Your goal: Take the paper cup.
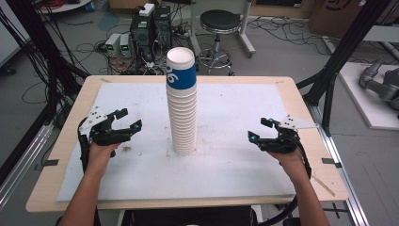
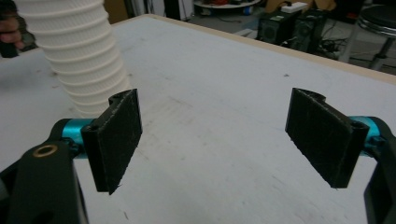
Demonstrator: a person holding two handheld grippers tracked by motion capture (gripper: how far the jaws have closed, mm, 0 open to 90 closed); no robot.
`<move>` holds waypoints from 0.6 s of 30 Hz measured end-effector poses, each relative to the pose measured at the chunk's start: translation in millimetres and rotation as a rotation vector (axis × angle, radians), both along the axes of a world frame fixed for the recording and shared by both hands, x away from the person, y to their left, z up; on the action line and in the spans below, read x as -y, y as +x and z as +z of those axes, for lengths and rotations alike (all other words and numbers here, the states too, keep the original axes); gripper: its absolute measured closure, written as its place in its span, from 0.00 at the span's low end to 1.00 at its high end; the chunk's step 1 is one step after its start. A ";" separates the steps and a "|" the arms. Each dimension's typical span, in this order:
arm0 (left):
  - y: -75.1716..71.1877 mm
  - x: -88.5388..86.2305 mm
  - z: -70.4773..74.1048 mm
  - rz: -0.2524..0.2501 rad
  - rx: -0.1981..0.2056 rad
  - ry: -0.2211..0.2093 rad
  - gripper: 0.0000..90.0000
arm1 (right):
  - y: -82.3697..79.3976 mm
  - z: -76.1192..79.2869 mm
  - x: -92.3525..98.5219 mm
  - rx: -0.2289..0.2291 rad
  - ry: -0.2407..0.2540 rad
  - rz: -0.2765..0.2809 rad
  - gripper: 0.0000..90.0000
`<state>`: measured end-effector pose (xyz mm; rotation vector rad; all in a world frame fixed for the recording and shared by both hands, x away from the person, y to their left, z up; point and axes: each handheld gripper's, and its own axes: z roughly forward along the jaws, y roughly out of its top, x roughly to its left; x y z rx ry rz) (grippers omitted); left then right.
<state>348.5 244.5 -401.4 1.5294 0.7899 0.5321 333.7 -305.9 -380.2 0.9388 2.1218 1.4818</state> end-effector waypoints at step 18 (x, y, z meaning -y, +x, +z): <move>-0.2 -8.5 0.7 0.020 -0.045 0.000 0.20 | 31.2 66.3 -97.1 0.055 0.045 0.288 0.21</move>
